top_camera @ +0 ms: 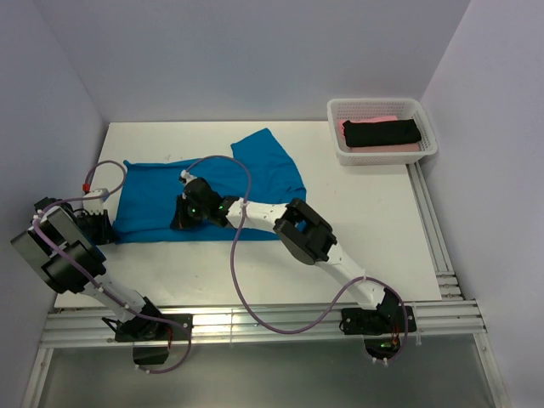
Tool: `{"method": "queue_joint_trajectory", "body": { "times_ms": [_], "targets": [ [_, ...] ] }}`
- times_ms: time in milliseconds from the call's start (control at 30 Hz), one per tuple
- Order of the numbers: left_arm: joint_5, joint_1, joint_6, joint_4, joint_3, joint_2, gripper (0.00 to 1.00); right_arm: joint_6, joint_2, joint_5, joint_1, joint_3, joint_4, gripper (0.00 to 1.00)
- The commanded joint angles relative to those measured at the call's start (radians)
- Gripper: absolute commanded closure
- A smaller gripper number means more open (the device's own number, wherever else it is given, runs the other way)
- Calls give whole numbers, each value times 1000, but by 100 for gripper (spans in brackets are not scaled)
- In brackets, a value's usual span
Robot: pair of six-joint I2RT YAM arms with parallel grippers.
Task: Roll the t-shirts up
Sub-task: Fold the tshirt
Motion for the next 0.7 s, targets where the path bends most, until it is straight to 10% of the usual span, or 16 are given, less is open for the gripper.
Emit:
{"method": "queue_joint_trajectory", "body": {
  "times_ms": [0,667],
  "targets": [
    [-77,5,41,1,-24,-16,100,-2,20,56,3,47,16,100],
    [-89,3,55,1,-26,-18,100,-9,83,119,3,102,-22,100]
  ]
}}
